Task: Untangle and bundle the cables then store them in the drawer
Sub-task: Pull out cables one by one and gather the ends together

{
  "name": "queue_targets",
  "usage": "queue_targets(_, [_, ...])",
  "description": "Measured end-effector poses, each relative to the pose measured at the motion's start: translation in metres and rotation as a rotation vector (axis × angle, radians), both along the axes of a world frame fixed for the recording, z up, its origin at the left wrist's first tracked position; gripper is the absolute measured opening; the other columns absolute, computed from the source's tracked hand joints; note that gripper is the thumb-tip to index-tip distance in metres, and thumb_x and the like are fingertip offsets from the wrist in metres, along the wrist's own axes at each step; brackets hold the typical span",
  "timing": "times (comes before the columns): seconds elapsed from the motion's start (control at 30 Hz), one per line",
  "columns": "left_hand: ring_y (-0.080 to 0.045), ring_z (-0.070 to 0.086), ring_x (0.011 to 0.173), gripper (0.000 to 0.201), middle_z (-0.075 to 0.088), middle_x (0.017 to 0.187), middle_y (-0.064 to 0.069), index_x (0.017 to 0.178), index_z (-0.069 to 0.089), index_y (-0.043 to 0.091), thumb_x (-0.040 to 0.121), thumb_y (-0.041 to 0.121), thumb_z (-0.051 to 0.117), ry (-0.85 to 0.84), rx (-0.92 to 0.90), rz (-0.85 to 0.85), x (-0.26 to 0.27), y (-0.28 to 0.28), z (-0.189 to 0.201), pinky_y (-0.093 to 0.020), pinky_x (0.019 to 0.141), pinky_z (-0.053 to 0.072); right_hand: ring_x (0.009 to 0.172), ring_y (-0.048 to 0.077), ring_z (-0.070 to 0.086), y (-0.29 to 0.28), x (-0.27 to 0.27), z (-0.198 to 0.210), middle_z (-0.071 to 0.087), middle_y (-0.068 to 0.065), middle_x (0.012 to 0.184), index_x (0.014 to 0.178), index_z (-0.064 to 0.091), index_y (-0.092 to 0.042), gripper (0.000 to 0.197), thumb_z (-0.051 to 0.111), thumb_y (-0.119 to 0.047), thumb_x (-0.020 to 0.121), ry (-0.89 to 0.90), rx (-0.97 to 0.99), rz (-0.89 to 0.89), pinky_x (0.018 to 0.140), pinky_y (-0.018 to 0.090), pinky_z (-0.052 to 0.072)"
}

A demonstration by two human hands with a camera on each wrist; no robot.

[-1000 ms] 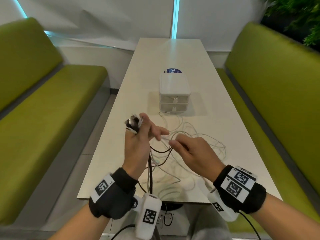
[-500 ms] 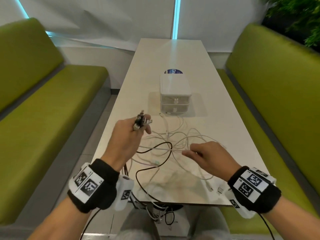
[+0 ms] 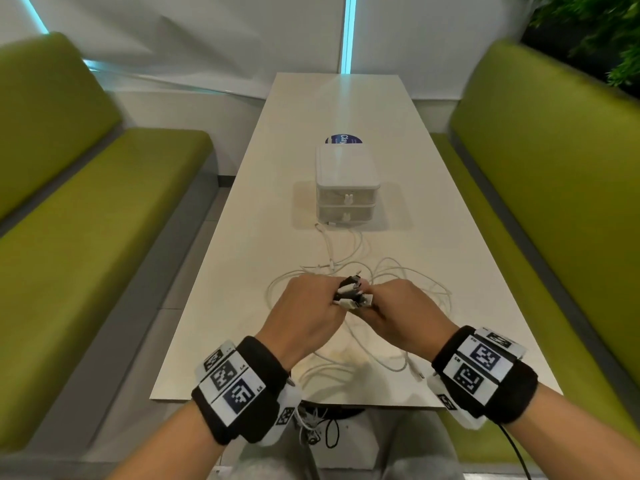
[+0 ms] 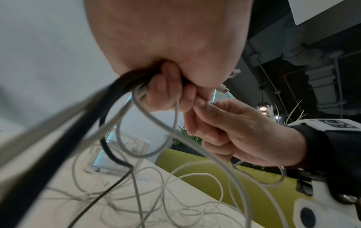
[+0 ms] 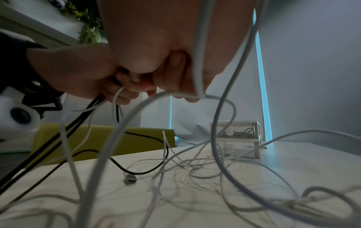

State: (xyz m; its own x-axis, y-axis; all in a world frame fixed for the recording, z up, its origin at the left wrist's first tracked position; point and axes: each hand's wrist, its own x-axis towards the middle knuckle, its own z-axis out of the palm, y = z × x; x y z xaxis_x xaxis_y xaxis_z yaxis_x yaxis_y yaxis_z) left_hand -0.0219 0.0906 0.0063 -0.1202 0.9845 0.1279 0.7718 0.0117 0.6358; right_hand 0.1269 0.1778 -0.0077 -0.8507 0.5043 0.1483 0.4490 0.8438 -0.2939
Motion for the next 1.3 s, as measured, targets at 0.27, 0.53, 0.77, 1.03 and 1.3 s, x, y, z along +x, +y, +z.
queue_targets(0.27, [-0.016,0.066,0.081,0.027,0.072,0.081,0.006,0.093,0.073,0.022,0.090,0.006,0.051,-0.116,0.179,0.374,-0.031,0.005,0.006,-0.031,0.068,0.054,0.053,0.014,0.044,0.011,0.016,-0.014,0.046,-0.002,0.054,0.067,0.038,-0.023,0.046,0.025,-0.057,0.094,0.003,-0.181,-0.124,0.053,0.031,0.032])
queue_targets(0.53, [-0.005,0.065,0.095,0.038,0.069,0.104,0.011,0.102,0.068,0.019,0.078,-0.002,0.047,-0.101,0.336,0.047,-0.005,-0.002,0.007,-0.028,0.083,0.054,0.052,0.016,0.047,0.005,0.009,-0.016,0.050,-0.002,0.056,0.065,0.043,-0.025,0.043,0.033,-0.049,0.099,-0.025,-0.207,-0.109,0.051,0.030,0.033])
queue_targets(0.77, [-0.014,0.063,0.094,0.032,0.071,0.098,0.005,0.099,0.070,0.022,0.078,0.009,0.050,-0.015,0.015,0.033,0.010,0.001,0.008,-0.030,0.084,0.049,0.044,0.011,0.039,0.004,0.015,-0.014,0.041,-0.007,0.049,0.072,0.051,-0.020,0.040,0.040,-0.050,0.097,-0.067,-0.128,-0.062,0.046,0.026,0.027])
queue_targets(1.03, [-0.020,0.059,0.075,0.018,0.062,0.075,0.003,0.072,0.056,0.023,0.090,0.022,0.052,0.125,-0.181,-0.053,0.006,0.000,-0.005,-0.024,0.058,0.037,0.056,0.013,0.050,0.003,0.015,-0.013,0.061,-0.003,0.065,0.090,0.061,-0.027,0.019,0.050,-0.040,0.095,-0.046,-0.197,-0.066,0.055,0.030,0.038])
queue_targets(1.3, [-0.005,0.062,0.076,0.021,0.070,0.075,0.006,0.087,0.075,0.018,0.096,0.020,0.056,-0.080,0.188,0.334,-0.034,-0.001,0.008,-0.018,0.065,0.045,0.054,0.013,0.047,0.005,0.020,-0.011,0.052,0.002,0.059,0.066,0.043,-0.018,0.045,0.037,-0.052,0.095,0.189,-0.382,-0.059,0.056,0.028,0.038])
